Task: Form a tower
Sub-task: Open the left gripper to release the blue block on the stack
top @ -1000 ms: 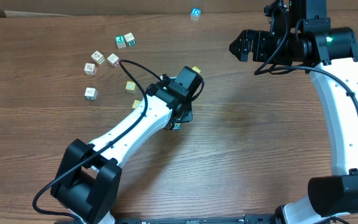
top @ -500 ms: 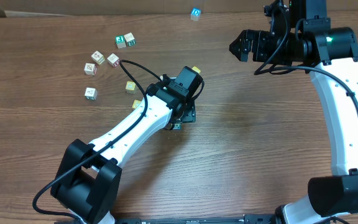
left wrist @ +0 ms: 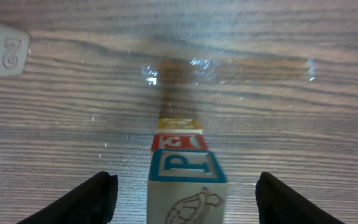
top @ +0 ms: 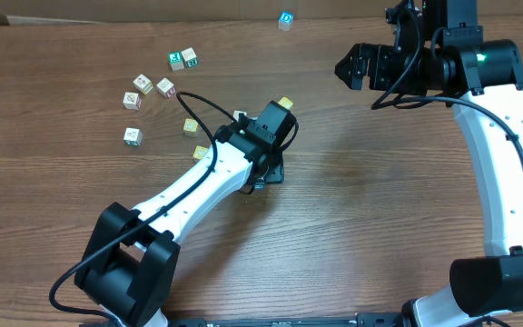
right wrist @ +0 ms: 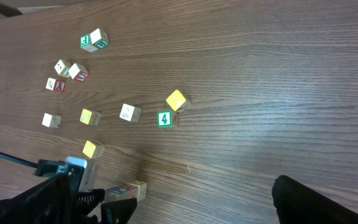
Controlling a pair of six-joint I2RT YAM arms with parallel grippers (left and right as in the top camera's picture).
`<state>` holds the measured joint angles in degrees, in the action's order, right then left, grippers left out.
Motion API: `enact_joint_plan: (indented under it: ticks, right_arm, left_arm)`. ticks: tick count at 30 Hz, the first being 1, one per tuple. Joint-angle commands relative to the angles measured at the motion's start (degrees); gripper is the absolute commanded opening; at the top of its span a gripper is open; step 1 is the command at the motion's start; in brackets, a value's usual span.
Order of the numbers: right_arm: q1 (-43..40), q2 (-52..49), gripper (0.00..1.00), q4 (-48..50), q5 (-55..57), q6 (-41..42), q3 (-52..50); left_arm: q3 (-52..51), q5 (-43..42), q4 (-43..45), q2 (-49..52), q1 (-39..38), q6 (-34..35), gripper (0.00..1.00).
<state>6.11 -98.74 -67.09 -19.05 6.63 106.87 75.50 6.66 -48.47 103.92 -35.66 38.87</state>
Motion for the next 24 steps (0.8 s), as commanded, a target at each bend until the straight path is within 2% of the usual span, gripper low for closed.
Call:
enact_joint_plan:
  ticks: [1,6,12,15,20,24]
  right_arm:
    - [0.3,0.6,1.0,0.2,0.4,0.0,0.7]
    - [0.3,0.6,1.0,0.2,0.4,0.0,0.7]
    - [0.3,0.6,1.0,0.2,0.4,0.0,0.7]
    - [0.3,0.6,1.0,0.2,0.4,0.0,0.7]
    - [0.3,0.6,1.0,0.2,0.4,0.0,0.7]
    - [0.3,0.6,1.0,0.2,0.4,0.0,0.7]
  left_arm:
    - [-2.3,-0.3,1.0,-0.1,-0.4,-0.1,0.66]
    - [-3.6,-0.2,3.3,-0.1,-0.4,-0.1,0.57]
    - [-5.2,-0.1,6.9,-0.1,-0.4,-0.1,0.56]
    - [-6.0,-0.1,8.0,-0.1,-0.4,-0.1,0.52]
    - [-6.1,0.0,8.0,0.0,-0.4,-0.1,0.52]
    - [-6.1,0.1,8.0,0.1,-0.4,-0.1,0.46]
